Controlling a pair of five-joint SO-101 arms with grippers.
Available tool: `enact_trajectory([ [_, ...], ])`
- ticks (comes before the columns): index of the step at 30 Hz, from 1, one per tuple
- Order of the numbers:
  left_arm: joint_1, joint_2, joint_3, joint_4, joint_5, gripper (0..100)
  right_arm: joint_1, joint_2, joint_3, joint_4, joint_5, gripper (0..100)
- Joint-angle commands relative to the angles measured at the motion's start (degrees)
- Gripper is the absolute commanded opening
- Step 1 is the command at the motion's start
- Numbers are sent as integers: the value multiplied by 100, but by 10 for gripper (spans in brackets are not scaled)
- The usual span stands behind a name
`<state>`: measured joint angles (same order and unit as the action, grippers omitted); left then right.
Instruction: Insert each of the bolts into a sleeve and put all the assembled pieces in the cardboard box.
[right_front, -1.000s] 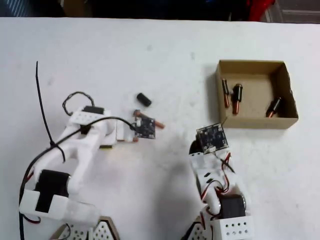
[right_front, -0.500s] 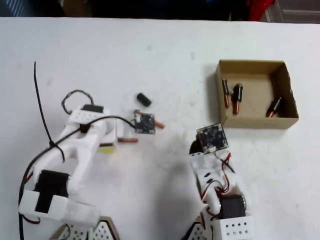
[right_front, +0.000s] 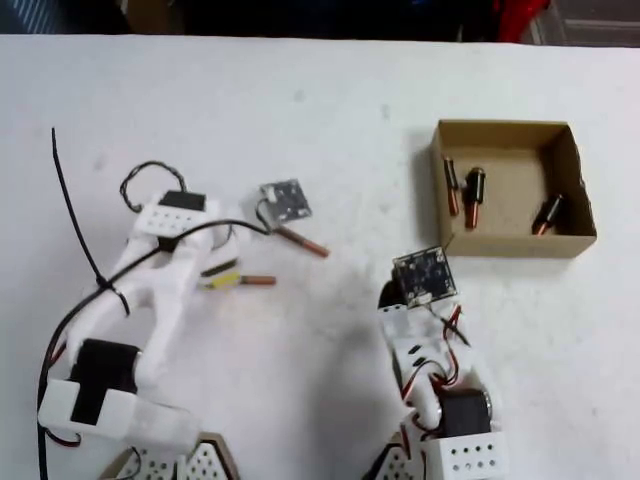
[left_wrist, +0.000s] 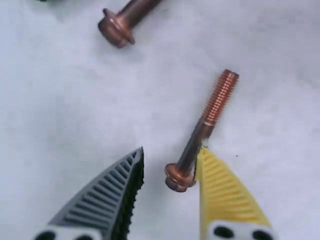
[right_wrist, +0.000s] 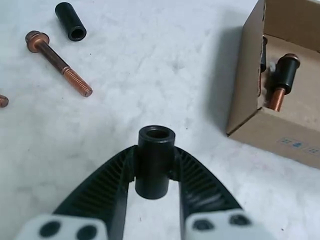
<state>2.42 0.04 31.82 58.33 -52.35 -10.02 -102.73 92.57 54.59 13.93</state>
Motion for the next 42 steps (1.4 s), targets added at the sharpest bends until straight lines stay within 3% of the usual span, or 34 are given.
enact_trajectory([
  [1,-40,-75,-281,53,1046,188,40,-57,-44,-145,-18,19],
  [6,-40,-84,-448,202,1934,188,48,-57,-44,-145,-18,19],
  [12,4,-295,-1248,1354,2963,188,57,-57,-44,-145,-18,19],
  [20,31,-365,-1345,2215,5011,188,57,-57,-44,-145,-18,19],
  [28,31,-356,-826,2171,5618,188,57,-57,-44,-145,-18,19],
  [34,-22,-374,-149,1424,5837,183,57,-57,-44,-145,-18,19],
  [38,-136,-365,-9,941,5802,20,57,-57,-44,-145,-18,19],
  [42,-259,-356,185,712,5820,72,66,-57,-44,-145,-18,18],
])
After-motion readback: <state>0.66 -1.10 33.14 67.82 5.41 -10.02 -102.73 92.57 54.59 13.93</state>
